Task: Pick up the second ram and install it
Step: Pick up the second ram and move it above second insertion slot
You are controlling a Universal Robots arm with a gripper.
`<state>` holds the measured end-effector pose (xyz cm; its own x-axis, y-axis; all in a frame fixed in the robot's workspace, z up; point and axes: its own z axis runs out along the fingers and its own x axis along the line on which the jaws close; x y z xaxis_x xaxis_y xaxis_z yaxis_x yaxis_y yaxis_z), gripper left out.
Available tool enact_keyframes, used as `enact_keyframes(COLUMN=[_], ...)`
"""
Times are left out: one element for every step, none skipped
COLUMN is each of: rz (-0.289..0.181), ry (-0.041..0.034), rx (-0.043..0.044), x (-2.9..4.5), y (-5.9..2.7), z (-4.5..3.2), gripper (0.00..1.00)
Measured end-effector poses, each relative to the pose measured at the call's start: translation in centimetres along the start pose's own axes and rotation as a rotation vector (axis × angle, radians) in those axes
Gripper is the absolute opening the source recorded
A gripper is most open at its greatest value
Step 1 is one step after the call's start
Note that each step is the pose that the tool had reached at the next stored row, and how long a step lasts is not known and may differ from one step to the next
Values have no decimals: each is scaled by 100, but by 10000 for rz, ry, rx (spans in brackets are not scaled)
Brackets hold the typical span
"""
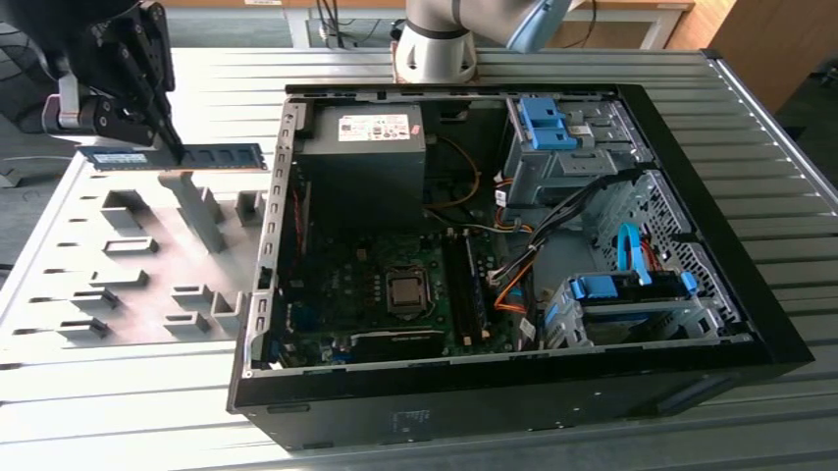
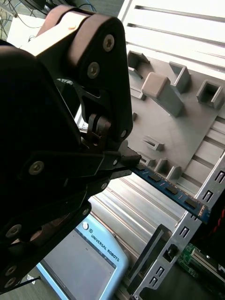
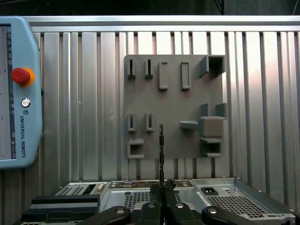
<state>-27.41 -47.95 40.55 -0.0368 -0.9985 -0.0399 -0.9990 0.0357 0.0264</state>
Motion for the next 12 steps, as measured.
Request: enact_keyframes(rz=[0, 0, 0, 0, 0, 0, 0, 0, 0, 0, 0, 0], ry=[0, 0, 0, 1, 1, 0, 0, 0, 0, 0, 0, 0], rx=[0, 0, 0, 0, 0, 0, 0, 0, 0, 0, 0, 0], x=[0, 0, 0, 0, 0, -1, -1, -1, -1, -1, -1, -1], y=[-3, -4, -7, -10, -12, -14, -16, -19, -21, -24, -27, -30], z=[0, 0, 0, -1, 0, 0, 0, 0, 0, -1, -1, -1], gripper=[14, 14, 14, 14, 14, 14, 14, 14, 14, 14, 14, 14])
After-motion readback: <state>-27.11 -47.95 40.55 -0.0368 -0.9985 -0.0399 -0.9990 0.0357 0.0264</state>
